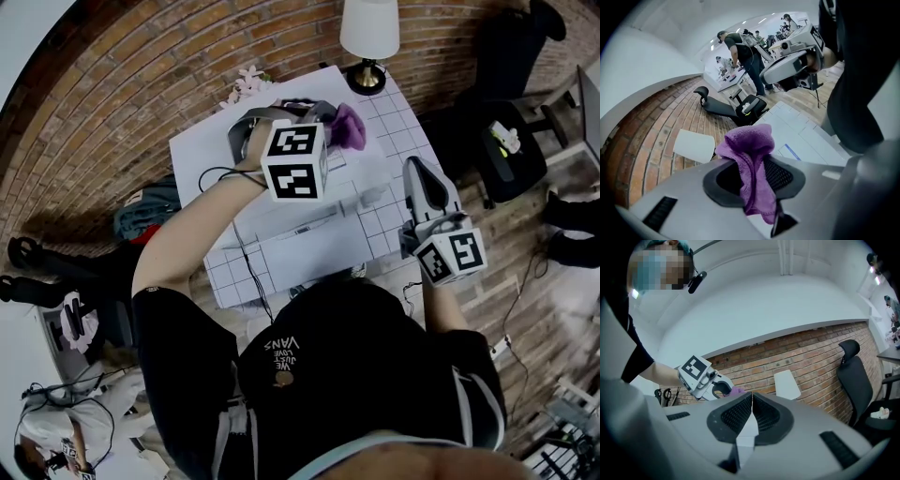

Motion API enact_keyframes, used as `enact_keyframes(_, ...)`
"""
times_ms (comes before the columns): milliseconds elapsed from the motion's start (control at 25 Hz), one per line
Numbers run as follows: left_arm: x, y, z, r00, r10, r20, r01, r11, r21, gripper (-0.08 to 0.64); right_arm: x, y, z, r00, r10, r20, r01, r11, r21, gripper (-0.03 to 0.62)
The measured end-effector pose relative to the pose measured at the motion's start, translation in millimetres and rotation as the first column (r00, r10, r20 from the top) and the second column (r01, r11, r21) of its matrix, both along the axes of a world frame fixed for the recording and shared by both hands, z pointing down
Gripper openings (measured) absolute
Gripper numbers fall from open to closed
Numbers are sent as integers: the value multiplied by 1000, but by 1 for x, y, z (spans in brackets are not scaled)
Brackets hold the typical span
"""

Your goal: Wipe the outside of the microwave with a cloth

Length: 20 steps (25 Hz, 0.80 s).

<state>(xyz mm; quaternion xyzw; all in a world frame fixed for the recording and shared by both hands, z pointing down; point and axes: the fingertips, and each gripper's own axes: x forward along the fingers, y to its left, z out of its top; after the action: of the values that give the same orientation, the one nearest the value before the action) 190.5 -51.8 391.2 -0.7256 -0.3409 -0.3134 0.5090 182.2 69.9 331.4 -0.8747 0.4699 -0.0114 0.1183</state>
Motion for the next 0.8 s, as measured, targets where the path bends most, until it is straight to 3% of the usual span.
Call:
enact_keyframes(160,-46,-42,-11,999,-31,-30,32,999,42,130,-18,-21,2,1000,-21,10,21,1000,-3,0)
enact_keyframes(320,-104,-95,-13,993,-118,-23,119,992,42,130,-43,-51,-1,998,-66,3,66,998,-5,0)
enact_keyframes(600,-219,-170,-3,953,-302,20,302,953,5,130,-84,-99,-5,990,-138,-11,138,990,-4,0)
enact_keyframes(800,-270,-197,3,933,-357,47,357,934,12,130,-105,-124,-3,984,-177,-8,177,984,-7,0)
